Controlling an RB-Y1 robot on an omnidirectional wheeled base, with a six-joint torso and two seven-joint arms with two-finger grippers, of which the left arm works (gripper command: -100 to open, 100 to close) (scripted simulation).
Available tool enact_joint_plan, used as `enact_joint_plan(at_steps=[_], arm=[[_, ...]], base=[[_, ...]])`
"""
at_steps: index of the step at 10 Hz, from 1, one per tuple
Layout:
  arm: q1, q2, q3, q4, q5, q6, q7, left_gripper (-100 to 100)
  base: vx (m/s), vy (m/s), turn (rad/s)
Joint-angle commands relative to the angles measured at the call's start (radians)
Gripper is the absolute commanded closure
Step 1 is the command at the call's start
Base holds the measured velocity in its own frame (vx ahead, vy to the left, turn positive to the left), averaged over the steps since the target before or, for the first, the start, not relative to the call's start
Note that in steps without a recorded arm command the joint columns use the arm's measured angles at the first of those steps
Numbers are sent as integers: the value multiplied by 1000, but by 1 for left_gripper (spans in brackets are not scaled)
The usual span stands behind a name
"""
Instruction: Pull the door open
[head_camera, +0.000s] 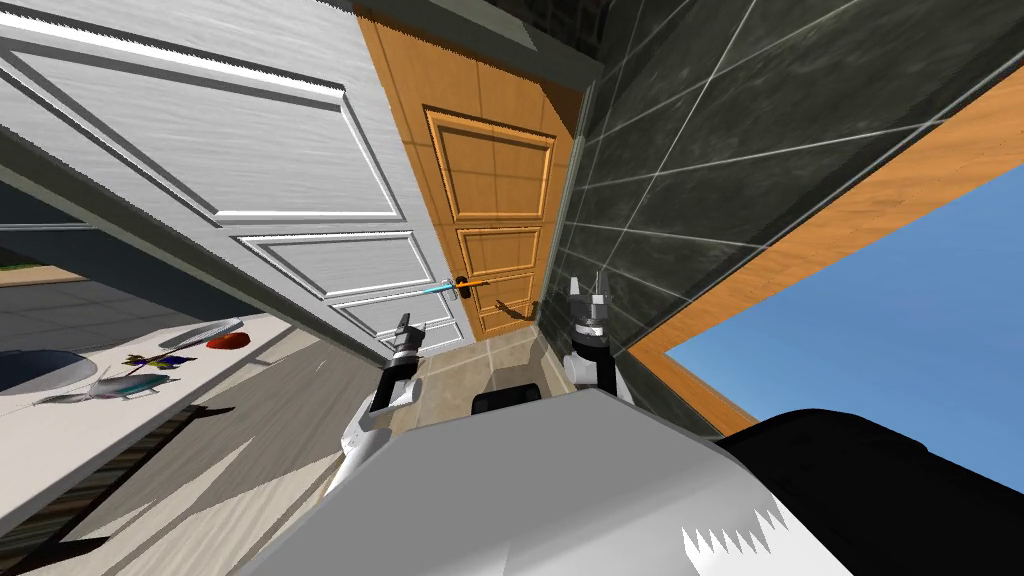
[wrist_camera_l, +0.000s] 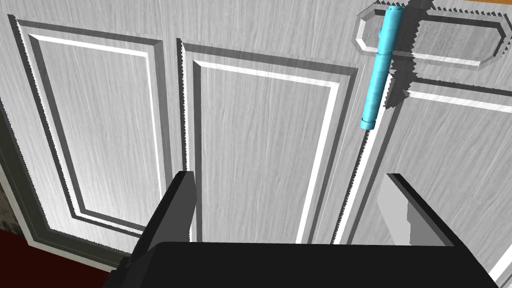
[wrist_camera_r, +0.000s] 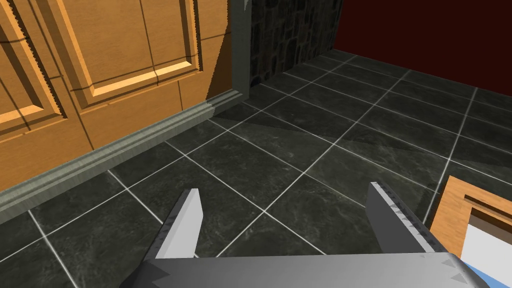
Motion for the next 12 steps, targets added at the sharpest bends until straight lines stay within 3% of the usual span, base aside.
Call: enact_joint_plan(at_steps=[1, 12], arm=[[-12, 11, 6, 42, 2, 4, 5, -100], [-92, 81, 49, 268, 19, 50, 41, -100]], base=[[109, -3, -87], [107, 3, -62]])
